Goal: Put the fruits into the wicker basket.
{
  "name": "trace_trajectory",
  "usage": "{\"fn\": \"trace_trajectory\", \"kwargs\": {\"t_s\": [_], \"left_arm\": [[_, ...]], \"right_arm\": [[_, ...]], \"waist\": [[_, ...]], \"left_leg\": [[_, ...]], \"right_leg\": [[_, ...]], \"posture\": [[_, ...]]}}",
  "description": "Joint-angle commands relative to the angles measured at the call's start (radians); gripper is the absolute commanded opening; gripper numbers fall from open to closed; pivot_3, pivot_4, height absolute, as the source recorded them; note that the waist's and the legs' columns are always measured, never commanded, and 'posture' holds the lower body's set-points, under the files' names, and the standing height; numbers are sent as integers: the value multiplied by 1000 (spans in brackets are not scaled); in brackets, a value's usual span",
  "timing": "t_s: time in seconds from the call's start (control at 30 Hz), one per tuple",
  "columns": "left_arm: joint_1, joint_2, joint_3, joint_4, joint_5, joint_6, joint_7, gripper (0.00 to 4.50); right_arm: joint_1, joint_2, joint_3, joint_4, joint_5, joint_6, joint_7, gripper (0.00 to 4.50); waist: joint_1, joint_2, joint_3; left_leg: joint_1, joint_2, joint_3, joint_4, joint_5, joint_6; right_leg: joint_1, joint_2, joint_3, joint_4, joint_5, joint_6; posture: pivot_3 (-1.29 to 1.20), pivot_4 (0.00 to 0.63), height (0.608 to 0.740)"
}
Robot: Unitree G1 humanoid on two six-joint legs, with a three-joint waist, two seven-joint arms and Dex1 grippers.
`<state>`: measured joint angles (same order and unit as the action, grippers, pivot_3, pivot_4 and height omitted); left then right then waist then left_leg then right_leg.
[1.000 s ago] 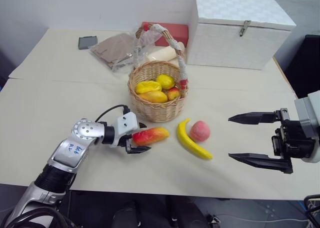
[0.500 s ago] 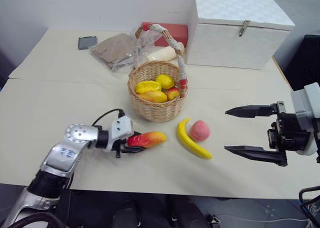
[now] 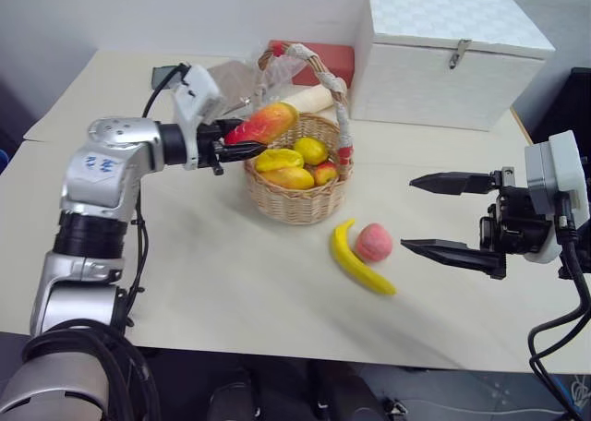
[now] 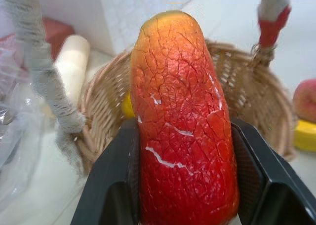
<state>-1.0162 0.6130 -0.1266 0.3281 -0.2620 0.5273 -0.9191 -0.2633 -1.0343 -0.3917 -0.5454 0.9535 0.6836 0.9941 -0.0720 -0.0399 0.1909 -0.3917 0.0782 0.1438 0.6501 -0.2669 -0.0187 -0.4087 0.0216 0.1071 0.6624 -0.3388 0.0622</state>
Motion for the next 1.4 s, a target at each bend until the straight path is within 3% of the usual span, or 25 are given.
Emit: {"fn": "trace_trajectory", "kwargs": {"t_s": [0.03, 0.07, 0.27, 0.3, 0.5, 0.57, 0.67, 0.87, 0.97, 1.2, 1.4], "left_arm": [[-58, -36, -12, 85, 46, -87, -16, 1881], [-67, -47, -8, 104, 48, -96, -18, 2596], [-69, -63, 52, 111, 15, -127, -33, 4371], [-61, -52, 69, 84, -7, -108, -53, 4453], [46, 93, 179, -195, -251, 73, -308, 4453], [132, 197, 165, -347, -315, 101, -454, 4453], [185, 262, 141, -456, -340, 113, -513, 4453], [216, 254, 93, -515, -291, 54, -493, 4453], [225, 246, 82, -512, -268, 27, -478, 4453], [247, 244, 86, -530, -273, 25, -454, 4453], [240, 238, 74, -526, -275, 25, -460, 4453]], "right_arm": [[-3, 13, -19, -18, 2, -16, -20, 4500], [0, 15, -22, -20, -1, -16, -25, 4500], [34, 27, -31, -24, -22, -20, -53, 4500], [45, 28, -33, -26, -28, -22, -56, 4500], [124, 47, 0, -34, -102, -49, -74, 4500], [134, 70, 62, -8, -174, -72, -101, 4500], [128, 102, 139, 40, -267, -108, -124, 4500], [95, 210, 282, 181, -406, -173, -156, 4500], [73, 246, 281, 196, -405, -189, -149, 4500], [203, 174, 249, 51, -366, -149, -56, 4500], [259, 236, 338, 53, -430, -136, -136, 4500]], "waist": [[-4, 0, 0], [-7, 0, 0], [-11, 0, 0], [-11, 0, 0], [-14, 0, 0], [-18, 0, 0], [-14, 0, 0], [-10, -1, 0], [-13, 0, 0], [-10, 0, 0], [-15, -1, -1]], "left_leg": [[0, 0, 1, -1, 0, 0], [0, 0, 2, -2, 0, -1], [0, 2, 3, -2, 2, -4], [0, 2, 3, -2, 2, -4], [1, 2, 3, -1, 2, -4], [2, 2, 3, -1, 3, -5], [4, 3, 2, 0, 4, -6], [4, -1, 0, 1, 5, -3], [4, 0, 0, 1, 5, -3], [3, 2, 0, -1, 4, -6], [4, 1, 0, 2, 4, -4]], "right_leg": [[-1, 0, 1, 0, 0, 0], [-2, 0, 2, 0, 0, 0], [-3, 2, 2, 3, -1, -1], [-3, 2, 2, 3, -1, -1], [-3, 2, 2, 7, -1, -1], [-3, 2, 2, 8, -2, -2], [-2, 2, 2, 11, -2, -3], [0, 1, 2, 11, -2, -3], [-1, 1, 2, 11, -2, -3], [-2, 3, 1, 11, -3, -4], [-1, 3, 2, 11, -2, -3]], "posture": [[0, 150, 740], [0, 150, 740], [0, 150, 740], [0, 150, 740], [0, 150, 740], [0, 150, 740], [0, 150, 740], [0, 150, 740], [0, 150, 740], [0, 150, 740], [0, 150, 740]]}}
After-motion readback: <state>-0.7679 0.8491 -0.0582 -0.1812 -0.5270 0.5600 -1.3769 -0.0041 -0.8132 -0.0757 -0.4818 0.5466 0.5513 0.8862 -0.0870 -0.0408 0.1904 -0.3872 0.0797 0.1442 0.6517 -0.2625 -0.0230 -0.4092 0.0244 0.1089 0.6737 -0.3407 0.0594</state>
